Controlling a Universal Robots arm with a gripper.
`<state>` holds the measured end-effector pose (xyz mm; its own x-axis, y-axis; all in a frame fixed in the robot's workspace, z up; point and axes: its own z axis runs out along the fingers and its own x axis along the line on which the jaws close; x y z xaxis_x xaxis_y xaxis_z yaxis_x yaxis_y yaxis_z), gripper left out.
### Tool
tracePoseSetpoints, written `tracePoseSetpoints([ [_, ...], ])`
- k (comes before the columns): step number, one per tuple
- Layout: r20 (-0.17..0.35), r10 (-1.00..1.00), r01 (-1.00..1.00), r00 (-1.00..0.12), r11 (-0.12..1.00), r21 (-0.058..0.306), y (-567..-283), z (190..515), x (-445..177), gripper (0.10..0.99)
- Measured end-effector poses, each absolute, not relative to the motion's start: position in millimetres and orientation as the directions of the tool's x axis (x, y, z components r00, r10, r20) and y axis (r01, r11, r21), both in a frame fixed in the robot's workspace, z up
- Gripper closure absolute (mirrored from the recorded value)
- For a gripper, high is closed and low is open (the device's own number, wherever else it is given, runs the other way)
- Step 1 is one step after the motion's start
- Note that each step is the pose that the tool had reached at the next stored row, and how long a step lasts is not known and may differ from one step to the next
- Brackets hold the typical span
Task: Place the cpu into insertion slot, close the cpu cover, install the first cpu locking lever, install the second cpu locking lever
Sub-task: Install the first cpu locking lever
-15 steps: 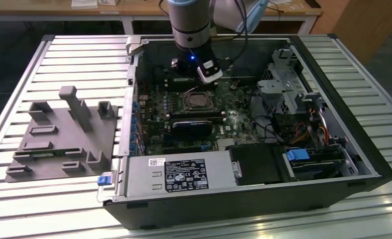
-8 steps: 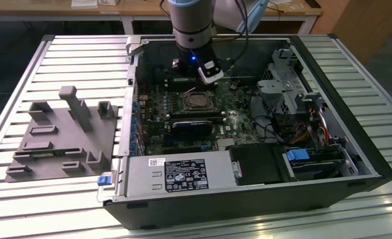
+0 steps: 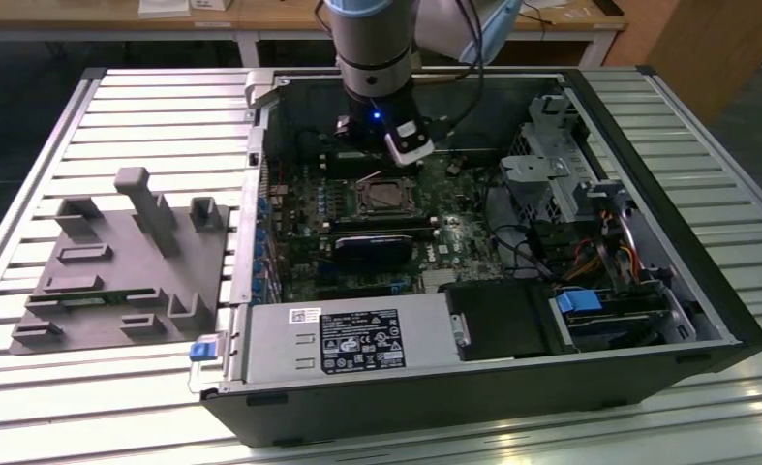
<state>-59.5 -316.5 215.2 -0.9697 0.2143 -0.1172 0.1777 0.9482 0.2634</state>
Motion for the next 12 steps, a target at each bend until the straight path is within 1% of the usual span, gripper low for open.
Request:
tracePoseSetpoints([
  [12,-0.118,0.298,0.26,-0.947,0.93,0.261,-311.6,211.6,-59.5,0.984],
])
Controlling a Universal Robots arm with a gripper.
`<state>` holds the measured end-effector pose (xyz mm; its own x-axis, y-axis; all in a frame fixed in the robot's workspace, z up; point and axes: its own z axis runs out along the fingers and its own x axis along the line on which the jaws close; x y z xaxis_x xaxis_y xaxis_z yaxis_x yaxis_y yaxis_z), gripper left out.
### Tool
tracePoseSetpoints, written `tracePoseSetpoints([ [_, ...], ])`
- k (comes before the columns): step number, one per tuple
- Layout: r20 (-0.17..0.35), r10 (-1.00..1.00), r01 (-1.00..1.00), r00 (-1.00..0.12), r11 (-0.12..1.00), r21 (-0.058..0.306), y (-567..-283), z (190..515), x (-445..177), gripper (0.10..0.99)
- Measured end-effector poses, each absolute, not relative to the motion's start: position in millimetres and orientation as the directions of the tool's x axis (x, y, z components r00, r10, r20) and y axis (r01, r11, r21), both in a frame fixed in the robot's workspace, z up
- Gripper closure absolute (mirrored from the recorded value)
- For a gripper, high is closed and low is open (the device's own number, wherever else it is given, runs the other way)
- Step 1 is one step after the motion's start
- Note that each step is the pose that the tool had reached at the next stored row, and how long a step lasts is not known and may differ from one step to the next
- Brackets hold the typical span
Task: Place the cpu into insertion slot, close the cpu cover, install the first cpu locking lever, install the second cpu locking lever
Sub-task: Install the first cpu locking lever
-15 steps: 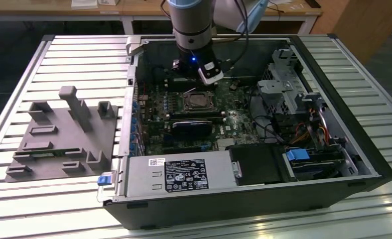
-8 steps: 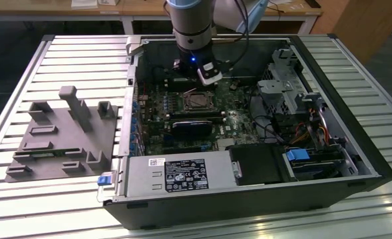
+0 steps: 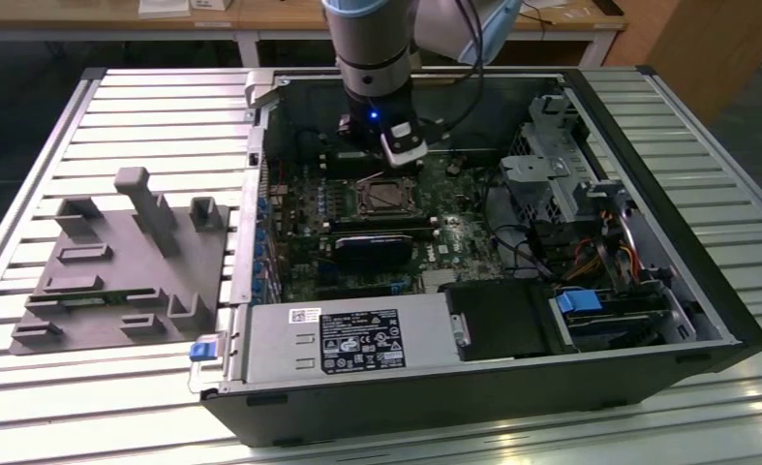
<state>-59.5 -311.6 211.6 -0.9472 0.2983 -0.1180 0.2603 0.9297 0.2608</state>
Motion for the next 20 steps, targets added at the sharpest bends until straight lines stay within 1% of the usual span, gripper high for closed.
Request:
tracePoseSetpoints([
  [20,-0.124,0.325,0.289,-0.937,0.926,0.243,-305.0,209.7,-59.4,0.984],
])
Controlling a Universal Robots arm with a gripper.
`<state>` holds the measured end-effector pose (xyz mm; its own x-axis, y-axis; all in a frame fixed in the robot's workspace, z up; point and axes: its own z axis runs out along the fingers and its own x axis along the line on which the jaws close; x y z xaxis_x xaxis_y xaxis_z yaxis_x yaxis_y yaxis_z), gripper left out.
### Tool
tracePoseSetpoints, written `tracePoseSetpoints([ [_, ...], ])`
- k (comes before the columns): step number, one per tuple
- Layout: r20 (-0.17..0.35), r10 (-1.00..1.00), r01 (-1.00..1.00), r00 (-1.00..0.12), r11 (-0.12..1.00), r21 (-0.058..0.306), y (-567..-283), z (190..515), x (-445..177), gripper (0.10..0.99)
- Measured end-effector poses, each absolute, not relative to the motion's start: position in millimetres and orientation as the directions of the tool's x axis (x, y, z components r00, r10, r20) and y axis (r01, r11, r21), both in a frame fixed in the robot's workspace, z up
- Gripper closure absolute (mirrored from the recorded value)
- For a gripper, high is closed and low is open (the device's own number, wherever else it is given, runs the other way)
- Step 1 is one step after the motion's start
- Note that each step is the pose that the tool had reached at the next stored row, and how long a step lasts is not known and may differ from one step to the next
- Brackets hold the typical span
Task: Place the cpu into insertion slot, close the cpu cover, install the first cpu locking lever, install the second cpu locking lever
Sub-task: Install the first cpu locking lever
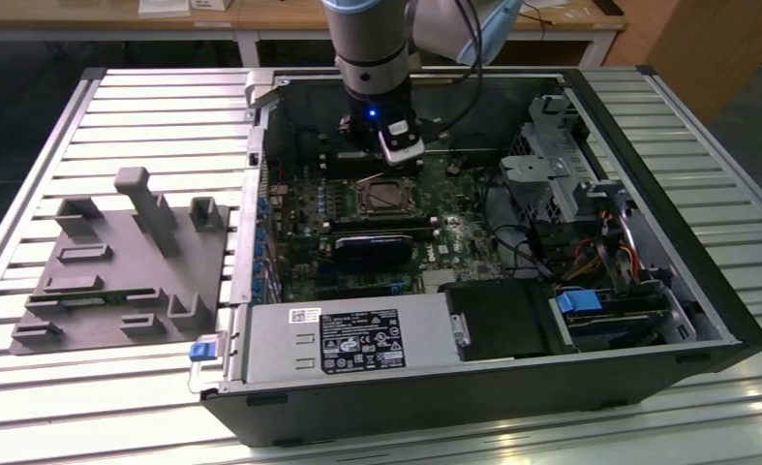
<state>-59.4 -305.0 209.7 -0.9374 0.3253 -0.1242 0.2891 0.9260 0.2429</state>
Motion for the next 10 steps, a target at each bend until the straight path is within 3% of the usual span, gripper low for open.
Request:
tracePoseSetpoints([
  [10,-0.133,0.348,0.315,-0.928,0.924,0.217,-304.9,205.6,-59.5,0.984],
])
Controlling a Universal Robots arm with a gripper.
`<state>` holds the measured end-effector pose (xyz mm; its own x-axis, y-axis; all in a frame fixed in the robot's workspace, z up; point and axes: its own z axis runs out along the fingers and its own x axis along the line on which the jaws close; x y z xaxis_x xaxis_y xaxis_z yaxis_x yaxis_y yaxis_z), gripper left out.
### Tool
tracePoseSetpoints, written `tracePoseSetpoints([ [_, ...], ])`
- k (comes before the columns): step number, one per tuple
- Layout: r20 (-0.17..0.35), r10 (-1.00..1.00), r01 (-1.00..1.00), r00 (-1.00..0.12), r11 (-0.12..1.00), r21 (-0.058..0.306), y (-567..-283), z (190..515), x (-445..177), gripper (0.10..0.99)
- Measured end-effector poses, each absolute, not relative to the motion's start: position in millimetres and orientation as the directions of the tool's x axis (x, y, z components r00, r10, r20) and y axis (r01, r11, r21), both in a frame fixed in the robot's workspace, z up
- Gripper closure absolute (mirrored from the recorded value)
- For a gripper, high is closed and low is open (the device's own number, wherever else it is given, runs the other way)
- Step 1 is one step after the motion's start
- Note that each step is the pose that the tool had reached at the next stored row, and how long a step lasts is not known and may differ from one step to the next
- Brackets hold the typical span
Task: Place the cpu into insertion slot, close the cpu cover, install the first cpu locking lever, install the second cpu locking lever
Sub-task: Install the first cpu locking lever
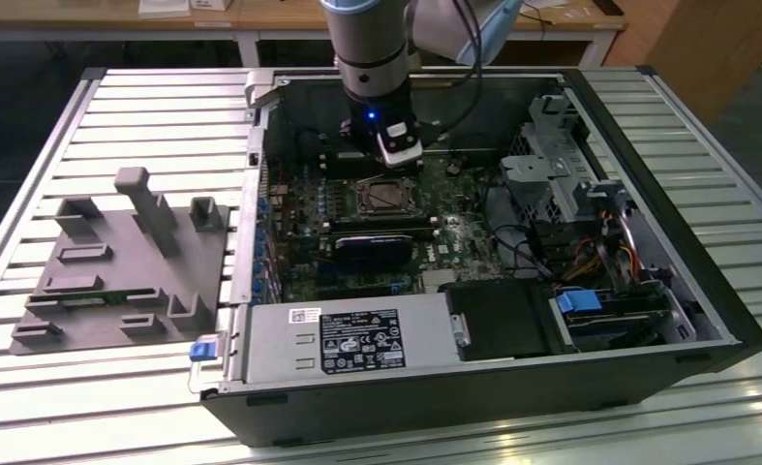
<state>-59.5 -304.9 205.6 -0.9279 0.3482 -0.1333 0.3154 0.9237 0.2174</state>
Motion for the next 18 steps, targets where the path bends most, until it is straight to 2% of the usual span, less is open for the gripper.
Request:
tracePoseSetpoints([
  [18,-0.137,0.353,0.321,-0.926,0.924,0.209,-295.4,204.3,-59.5,0.984],
])
